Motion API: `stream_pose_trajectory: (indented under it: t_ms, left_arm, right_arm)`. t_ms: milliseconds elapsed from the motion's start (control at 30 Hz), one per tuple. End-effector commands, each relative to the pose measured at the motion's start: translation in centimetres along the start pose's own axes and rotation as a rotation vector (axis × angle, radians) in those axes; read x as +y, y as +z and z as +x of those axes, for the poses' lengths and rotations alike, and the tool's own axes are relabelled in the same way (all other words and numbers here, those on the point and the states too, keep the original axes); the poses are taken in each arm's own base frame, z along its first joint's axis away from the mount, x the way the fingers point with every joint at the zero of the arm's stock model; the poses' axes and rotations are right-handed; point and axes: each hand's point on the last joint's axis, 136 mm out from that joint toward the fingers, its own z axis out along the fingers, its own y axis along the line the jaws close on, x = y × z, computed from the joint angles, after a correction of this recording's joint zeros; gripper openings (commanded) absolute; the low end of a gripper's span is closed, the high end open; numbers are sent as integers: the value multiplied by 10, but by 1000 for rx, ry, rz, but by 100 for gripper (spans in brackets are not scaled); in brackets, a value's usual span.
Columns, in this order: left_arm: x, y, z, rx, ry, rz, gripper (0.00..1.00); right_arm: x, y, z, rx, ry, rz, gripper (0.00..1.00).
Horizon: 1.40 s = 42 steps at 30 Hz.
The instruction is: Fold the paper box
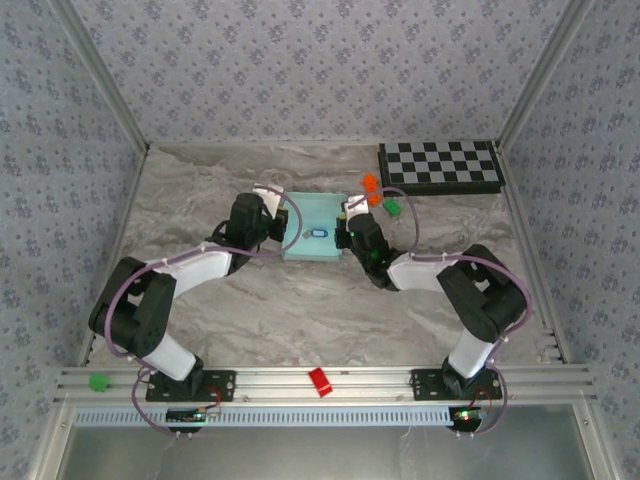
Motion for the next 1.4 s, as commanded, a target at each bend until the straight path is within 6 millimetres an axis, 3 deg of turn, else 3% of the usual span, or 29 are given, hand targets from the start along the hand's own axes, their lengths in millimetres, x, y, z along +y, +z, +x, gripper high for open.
stream_pose_trajectory:
  t_ms: [0, 400, 767, 1367]
  left_arm:
    - [-20, -2, -20, -90, -26, 59, 5]
    - [-17, -4, -12, -97, -84, 38, 17]
    - [-17, -5, 4, -79, -105, 31, 11]
    - [-19, -16, 27, -72, -108, 23, 11]
  right_arm:
    - [19, 1, -21, -78, 16, -37, 9]
    - [24, 1, -20, -104, -9, 0, 11]
    - [30, 1, -14, -103, -26, 18, 12]
    - [31, -12, 1, -111, -53, 71, 12]
